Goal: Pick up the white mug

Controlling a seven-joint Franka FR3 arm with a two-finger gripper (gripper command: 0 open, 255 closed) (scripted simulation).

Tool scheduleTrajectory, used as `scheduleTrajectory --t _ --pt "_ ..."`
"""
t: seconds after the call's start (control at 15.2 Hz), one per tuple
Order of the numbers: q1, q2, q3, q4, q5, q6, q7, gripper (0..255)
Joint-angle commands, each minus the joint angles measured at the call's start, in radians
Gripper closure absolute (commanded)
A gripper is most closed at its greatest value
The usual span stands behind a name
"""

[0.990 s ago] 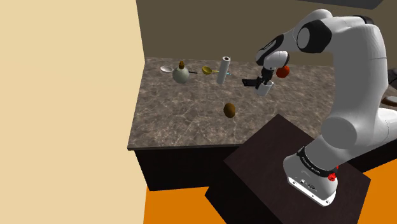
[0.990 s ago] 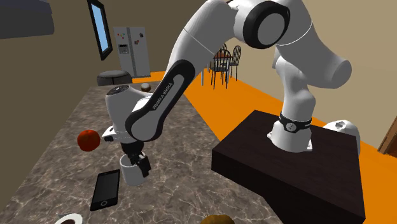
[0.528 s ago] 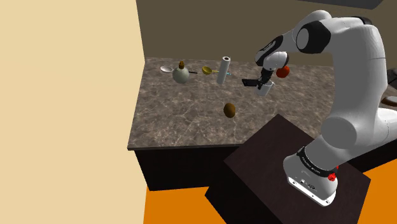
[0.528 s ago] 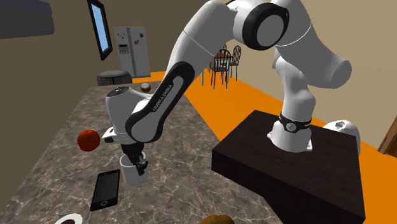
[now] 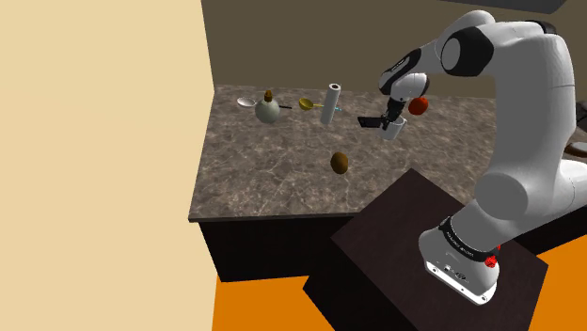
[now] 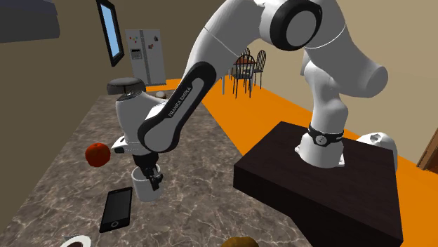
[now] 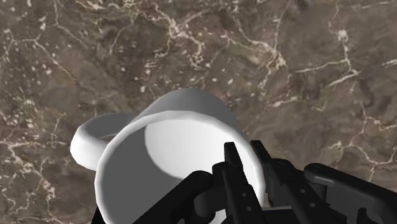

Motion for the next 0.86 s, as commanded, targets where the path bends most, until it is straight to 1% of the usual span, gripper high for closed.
scheduleTrajectory --t 0.0,0.66,0.79 --pt "0.004 -0.022 -0.006 -0.005 -0.006 -0.017 0.002 255" --pt "0.026 -0.124 -0.036 -0.03 -0.035 -0.094 0.015 255" --pt "0.027 -0.126 -0.036 -0.03 -0.035 -0.095 0.015 255"
